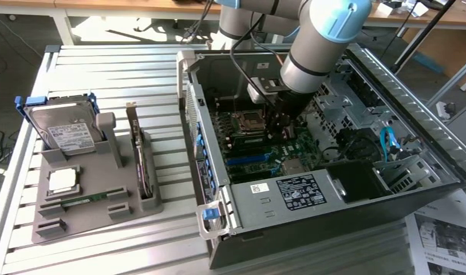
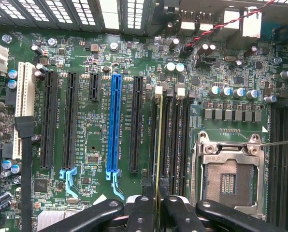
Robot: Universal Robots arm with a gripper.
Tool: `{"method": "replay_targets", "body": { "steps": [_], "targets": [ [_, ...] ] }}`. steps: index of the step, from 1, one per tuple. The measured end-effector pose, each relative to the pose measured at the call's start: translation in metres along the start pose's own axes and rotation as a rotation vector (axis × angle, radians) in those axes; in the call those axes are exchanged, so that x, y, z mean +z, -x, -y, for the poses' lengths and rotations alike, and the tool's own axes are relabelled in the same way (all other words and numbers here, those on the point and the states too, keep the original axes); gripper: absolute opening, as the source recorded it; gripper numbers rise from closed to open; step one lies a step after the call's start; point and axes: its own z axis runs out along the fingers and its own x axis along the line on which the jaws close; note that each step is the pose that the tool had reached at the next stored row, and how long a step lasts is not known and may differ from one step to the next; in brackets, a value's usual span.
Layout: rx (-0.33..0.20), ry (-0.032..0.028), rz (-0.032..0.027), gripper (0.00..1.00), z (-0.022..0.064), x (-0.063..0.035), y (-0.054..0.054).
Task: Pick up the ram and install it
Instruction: 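Insert the ram into the slot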
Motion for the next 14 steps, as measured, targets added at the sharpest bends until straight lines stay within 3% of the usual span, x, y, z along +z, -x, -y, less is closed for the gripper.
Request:
{"method": "replay_targets", "body": {
  "steps": [13, 14],
  "targets": [
    [0.000, -0.0001, 0.0000, 0.14, 0.0000, 0.0010, -0.0008],
    [0.000, -0.0001, 0.0000, 0.21, 0.0000, 0.0010, -0.0008]
  ]
}}
